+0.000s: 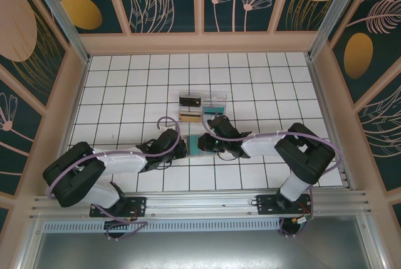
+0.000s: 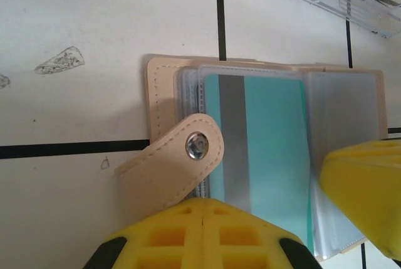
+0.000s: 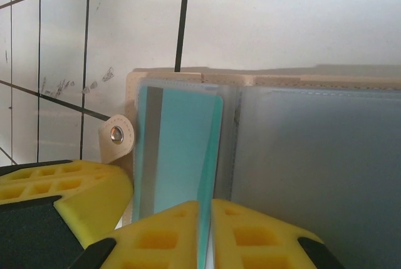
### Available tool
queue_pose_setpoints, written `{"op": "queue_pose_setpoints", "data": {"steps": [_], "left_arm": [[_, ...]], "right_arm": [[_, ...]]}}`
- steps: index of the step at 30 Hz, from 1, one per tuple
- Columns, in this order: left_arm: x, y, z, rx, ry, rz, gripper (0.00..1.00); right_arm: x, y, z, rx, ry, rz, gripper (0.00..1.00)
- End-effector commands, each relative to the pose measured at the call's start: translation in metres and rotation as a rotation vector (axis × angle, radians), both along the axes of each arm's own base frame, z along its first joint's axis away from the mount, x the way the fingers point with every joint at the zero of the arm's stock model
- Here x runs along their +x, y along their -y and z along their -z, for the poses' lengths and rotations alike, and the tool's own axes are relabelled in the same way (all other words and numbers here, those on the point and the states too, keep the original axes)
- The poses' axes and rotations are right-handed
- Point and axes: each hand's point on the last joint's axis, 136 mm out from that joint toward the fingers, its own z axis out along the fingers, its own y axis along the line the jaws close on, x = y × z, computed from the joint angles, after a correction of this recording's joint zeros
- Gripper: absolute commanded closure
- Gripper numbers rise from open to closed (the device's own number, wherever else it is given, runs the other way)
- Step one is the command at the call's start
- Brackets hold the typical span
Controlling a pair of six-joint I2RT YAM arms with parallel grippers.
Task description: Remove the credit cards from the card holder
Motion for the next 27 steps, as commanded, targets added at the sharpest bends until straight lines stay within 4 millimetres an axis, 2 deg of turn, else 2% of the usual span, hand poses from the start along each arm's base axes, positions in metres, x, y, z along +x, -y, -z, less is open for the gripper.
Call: {"op": "queue_pose_setpoints", "data": {"steps": [1, 14, 19, 22, 27], "left_arm": [[0.000, -0.008, 0.010, 0.054, -0.013, -0.006, 1.00], [-0.010, -0.011, 0.014, 0.023, -0.034, -0.003, 1.00], [-0.010, -0.008, 0.013, 0.010, -0.030, 0.006, 1.00], [-0.010, -0.006, 0.013, 0.003, -0.032, 0.012, 1.00], [-0.010, -0.003, 0.010, -0.010, -0.028, 0.023, 1.00]], "right_arm": [[0.003, -0.010, -0.005, 0.030, 0.010, 0.002, 0.85], [0.004, -0.002, 0.005, -0.015, -0.014, 0.041, 0.84], [-0.001, -0.011, 0.005, 0.027, -0.039, 0.004, 0.82], [-0.002, -0.017, 0.006, 0.053, -0.051, -0.012, 0.88], [-0.004, -0.020, 0.008, 0.070, -0.065, -0.026, 0.88]]}}
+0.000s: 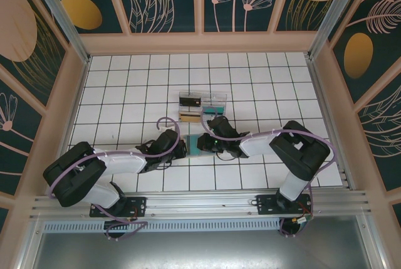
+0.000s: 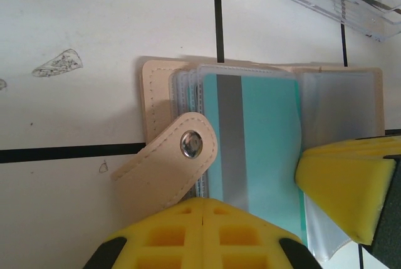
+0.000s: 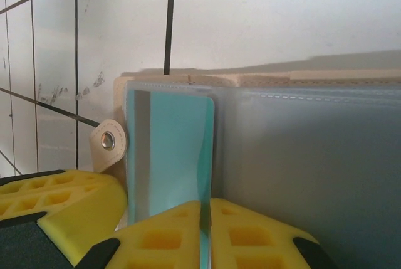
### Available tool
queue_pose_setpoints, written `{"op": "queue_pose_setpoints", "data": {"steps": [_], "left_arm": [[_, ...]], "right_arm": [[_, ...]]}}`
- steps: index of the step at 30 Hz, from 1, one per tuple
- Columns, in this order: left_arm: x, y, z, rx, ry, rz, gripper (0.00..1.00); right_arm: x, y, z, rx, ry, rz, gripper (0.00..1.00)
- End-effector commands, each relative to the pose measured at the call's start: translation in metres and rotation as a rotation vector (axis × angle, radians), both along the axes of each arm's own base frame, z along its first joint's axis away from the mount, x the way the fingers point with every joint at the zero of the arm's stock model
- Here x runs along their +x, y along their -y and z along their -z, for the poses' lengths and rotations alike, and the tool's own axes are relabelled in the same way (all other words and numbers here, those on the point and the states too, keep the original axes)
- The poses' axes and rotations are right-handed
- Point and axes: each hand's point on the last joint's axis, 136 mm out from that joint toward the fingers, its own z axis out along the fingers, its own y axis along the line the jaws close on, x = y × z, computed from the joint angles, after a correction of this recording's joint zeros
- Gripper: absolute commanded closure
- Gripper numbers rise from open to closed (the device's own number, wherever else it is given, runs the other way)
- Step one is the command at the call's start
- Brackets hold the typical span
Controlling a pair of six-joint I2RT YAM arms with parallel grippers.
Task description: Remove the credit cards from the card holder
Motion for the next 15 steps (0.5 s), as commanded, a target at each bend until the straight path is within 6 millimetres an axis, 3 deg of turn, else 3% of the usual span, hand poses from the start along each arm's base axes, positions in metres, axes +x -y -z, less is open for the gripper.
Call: {"op": "queue_pose_setpoints", "data": {"steps": [1, 3, 5, 15], "left_arm": [[-0.009, -0.004, 0.009, 0.010, -0.037, 0.022, 1.00], [-0.009, -0.003, 0.009, 0.009, -0.037, 0.023, 1.00], [-0.009, -0.003, 0.010, 0.012, -0.038, 0.023, 1.00], [-0.009, -0.016, 0.015, 0.062, -0.049, -0.027, 1.00]], "right_arm": [[-0.006, -0.016, -0.002, 0.051, -0.024, -0.047, 0.88], [-0.006, -0.015, -0.002, 0.056, -0.023, -0.046, 0.88], [-0.006, -0.014, -0.004, 0.061, -0.020, -0.044, 1.00], [0.000, 0.015, -0.013, 0.044, 0.013, 0.025, 1.00]]}}
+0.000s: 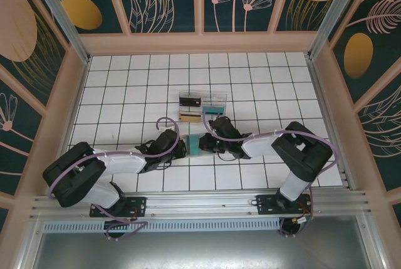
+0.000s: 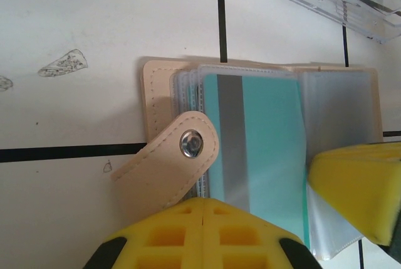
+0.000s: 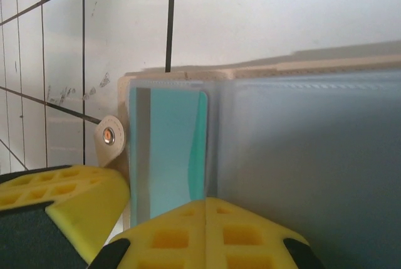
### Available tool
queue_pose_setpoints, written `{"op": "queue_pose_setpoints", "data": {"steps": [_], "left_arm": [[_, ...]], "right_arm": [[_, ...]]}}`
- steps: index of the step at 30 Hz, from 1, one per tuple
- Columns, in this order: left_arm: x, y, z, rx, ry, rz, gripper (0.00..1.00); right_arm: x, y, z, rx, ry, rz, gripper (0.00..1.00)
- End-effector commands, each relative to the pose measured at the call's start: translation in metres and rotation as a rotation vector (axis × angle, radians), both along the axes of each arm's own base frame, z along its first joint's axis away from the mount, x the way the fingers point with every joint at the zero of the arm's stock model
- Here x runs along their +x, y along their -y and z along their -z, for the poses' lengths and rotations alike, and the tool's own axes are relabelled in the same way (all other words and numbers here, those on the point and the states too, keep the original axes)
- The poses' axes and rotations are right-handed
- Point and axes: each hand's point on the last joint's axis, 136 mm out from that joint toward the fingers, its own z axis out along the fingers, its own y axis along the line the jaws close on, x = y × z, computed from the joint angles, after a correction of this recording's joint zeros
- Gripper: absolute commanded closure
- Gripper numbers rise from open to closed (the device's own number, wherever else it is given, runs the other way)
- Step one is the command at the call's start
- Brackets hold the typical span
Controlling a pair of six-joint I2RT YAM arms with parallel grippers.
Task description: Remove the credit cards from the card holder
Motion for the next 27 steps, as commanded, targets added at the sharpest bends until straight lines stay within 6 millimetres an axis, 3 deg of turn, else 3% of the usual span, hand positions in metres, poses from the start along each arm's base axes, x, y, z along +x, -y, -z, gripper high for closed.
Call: {"op": "queue_pose_setpoints", "data": {"steps": [1, 7, 10, 15, 27], "left_arm": [[-0.010, -0.014, 0.016, 0.061, -0.050, -0.020, 1.00], [-0.010, -0.013, 0.014, 0.053, -0.048, -0.019, 1.00], [-0.010, -0.012, 0.013, 0.043, -0.043, -0.012, 1.00], [-0.010, -0.007, 0.008, 0.007, -0.033, 0.000, 1.00], [-0.012, -0.006, 0.010, 0.000, -0.040, 0.001, 1.00]], "right_arm": [[0.000, 0.010, -0.008, 0.016, 0.008, 0.012, 1.00], [0.000, 0.018, -0.006, 0.012, 0.005, 0.026, 1.00], [0.000, 0.012, -0.010, 0.031, 0.009, 0.008, 1.00], [0.001, -0.005, -0.020, 0.045, 0.040, -0.020, 0.89], [0.002, -0.011, -0.007, 0.034, 0.016, 0.035, 0.89]]}}
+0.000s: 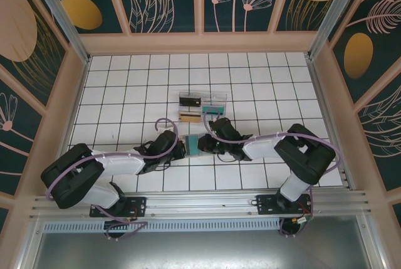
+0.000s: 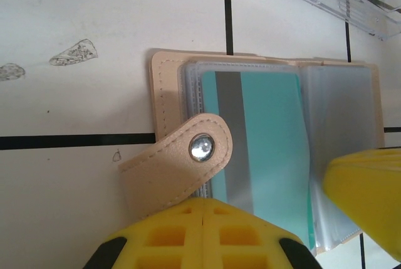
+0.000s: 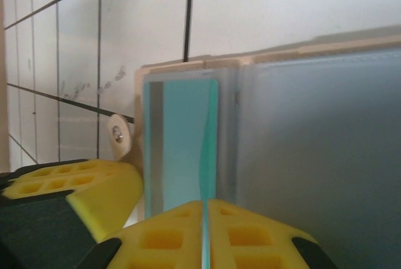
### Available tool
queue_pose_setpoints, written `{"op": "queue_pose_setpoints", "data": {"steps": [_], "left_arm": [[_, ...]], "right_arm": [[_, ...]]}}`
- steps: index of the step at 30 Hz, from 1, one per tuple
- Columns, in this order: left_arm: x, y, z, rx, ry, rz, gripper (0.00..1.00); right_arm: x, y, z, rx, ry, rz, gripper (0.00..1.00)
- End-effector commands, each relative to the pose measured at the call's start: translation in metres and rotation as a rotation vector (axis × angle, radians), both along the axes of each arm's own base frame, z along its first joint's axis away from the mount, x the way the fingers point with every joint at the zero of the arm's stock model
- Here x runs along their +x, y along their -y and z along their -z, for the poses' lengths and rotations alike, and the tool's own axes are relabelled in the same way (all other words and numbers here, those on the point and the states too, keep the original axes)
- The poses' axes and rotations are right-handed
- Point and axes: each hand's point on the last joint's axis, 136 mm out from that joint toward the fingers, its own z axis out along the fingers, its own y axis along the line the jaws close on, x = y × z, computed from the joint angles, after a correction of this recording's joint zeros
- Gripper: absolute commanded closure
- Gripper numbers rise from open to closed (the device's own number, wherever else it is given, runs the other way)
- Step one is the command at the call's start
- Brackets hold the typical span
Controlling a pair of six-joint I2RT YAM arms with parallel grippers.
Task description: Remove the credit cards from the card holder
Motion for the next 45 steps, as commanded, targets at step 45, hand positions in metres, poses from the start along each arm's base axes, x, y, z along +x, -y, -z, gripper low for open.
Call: {"op": "queue_pose_setpoints", "data": {"steps": [45], "left_arm": [[-0.009, -0.004, 0.012, 0.012, -0.038, 0.010, 1.00]], "right_arm": [[0.012, -0.009, -0.013, 0.050, 0.057, 0.023, 0.86]]}}
